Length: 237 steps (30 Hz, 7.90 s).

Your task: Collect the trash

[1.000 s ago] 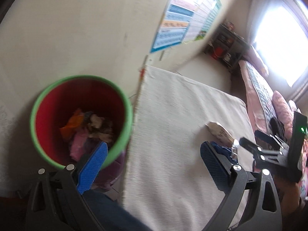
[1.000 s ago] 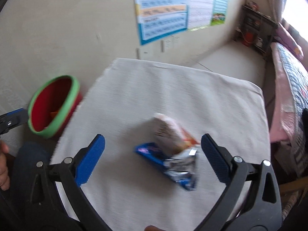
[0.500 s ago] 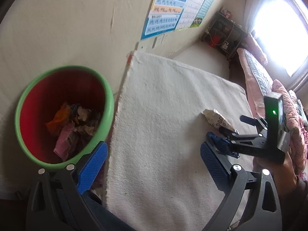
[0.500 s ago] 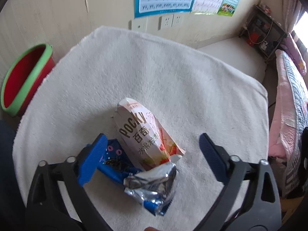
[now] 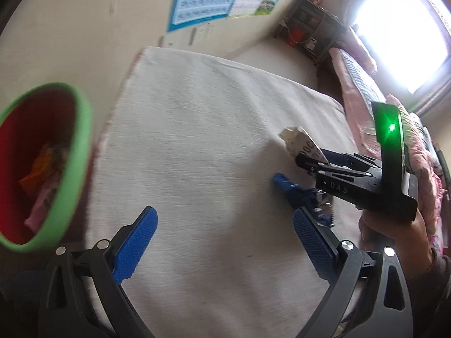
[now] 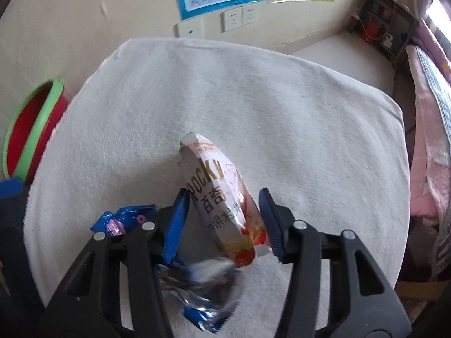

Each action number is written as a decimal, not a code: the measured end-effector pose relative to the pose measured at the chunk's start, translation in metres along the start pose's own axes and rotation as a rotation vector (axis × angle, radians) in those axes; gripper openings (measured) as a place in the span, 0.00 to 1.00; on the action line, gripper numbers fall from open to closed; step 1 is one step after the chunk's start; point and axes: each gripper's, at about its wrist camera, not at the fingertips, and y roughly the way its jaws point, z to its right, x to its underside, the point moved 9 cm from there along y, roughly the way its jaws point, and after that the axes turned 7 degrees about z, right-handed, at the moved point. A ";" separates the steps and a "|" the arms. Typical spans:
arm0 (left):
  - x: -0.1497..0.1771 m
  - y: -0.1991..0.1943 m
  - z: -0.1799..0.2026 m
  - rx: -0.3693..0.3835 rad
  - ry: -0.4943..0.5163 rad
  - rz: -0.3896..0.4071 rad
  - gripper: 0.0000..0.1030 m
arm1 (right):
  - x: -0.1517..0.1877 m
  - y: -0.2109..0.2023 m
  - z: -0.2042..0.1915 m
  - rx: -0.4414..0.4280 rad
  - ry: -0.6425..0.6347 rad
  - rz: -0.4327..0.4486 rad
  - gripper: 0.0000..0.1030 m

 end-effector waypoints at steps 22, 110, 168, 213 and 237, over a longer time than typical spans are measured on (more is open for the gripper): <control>-0.002 0.109 0.093 0.122 -0.225 -0.141 0.48 | 0.030 -0.044 0.080 0.026 0.129 0.079 0.48; -0.049 -0.140 -0.252 -0.279 -0.207 0.242 0.16 | -0.071 -0.050 -0.262 -0.279 -0.106 0.158 0.64; -0.072 -0.166 -0.167 -0.325 -0.006 0.356 0.92 | -0.081 -0.104 -0.216 -0.190 -0.086 0.279 0.95; 0.029 -0.097 0.057 -0.134 0.305 0.444 0.92 | 0.078 -0.193 0.012 0.214 0.179 0.496 0.95; 0.028 -0.097 0.053 -0.141 0.284 0.457 0.92 | 0.078 -0.187 0.003 0.220 0.150 0.486 0.95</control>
